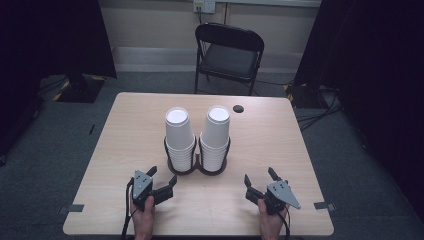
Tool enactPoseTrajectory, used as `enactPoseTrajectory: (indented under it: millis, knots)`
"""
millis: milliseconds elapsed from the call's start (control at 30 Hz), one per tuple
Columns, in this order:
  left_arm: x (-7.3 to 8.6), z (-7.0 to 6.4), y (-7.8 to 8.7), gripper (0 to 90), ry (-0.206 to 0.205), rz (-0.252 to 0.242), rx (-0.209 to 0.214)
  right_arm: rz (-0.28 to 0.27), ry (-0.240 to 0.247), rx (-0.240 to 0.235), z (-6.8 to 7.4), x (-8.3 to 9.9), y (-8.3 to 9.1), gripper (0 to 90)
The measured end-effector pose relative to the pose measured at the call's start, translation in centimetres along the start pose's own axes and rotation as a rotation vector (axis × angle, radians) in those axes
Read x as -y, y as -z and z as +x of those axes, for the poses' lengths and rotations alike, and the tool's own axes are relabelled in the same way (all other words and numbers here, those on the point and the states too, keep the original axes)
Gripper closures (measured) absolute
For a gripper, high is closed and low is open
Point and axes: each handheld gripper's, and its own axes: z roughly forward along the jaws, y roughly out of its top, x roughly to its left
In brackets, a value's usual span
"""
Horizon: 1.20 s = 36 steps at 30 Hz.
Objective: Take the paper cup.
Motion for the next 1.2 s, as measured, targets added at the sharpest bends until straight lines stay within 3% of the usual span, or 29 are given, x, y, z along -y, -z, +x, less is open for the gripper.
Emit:
enactPoseTrajectory:
  millis: [67, 167, 333, 433, 600, 667, 700, 733, 800, 867, 1133, 1200]
  knots:
    - [0.0, 0.1, 0.2, 18.9, 0.008, -0.015, 0.021, -0.020, -0.021, 0.026, -0.1, 0.1, 0.2, 12.8]
    - [-0.2, 0.1, 0.3, 18.9, 0.014, -0.015, 0.034, -0.020, -0.036, 0.028, -0.2, 0.1, 0.2, 13.0]
    - [-0.7, -0.3, 0.7, 18.6, -0.016, -0.027, 0.040, -0.007, -0.031, 0.025, -0.1, 0.1, 0.2, 13.1]
    - [-1.0, -0.6, 1.3, 17.0, 0.001, -0.034, 0.068, 0.003, -0.045, 0.018, -0.2, 0.0, 0.2, 13.0]
    - [-1.3, -1.0, 1.6, 16.2, -0.012, -0.037, 0.076, 0.010, -0.025, 0.027, 0.1, 0.0, 0.3, 13.0]
    - [-1.6, -1.1, 1.6, 16.2, 0.011, -0.029, 0.101, 0.013, -0.024, 0.025, 0.1, 0.0, 0.3, 13.0]
    - [-1.8, -1.0, 1.7, 16.0, 0.024, -0.041, 0.151, 0.016, -0.031, 0.021, 0.0, 0.0, 0.3, 13.0]
    - [-2.1, -1.2, 1.8, 16.4, 0.019, -0.071, 0.162, 0.016, -0.035, 0.019, 0.0, 0.0, 0.3, 13.0]
    - [-2.6, -1.5, 1.8, 18.4, -0.008, -0.064, 0.139, 0.017, -0.034, 0.018, 0.0, 0.0, 0.3, 13.0]
    - [-3.0, -1.8, 1.6, 18.4, -0.027, -0.053, 0.169, 0.017, -0.031, 0.020, 0.0, 0.0, 0.3, 13.0]
    - [-4.4, -2.7, 1.5, 20.2, -0.063, -0.041, 0.199, 0.023, -0.031, 0.015, 0.0, 0.0, 0.3, 13.1]
    - [-4.8, -3.1, 1.4, 20.3, -0.071, -0.042, 0.229, 0.027, -0.037, 0.002, -0.1, 0.0, 0.3, 13.2]
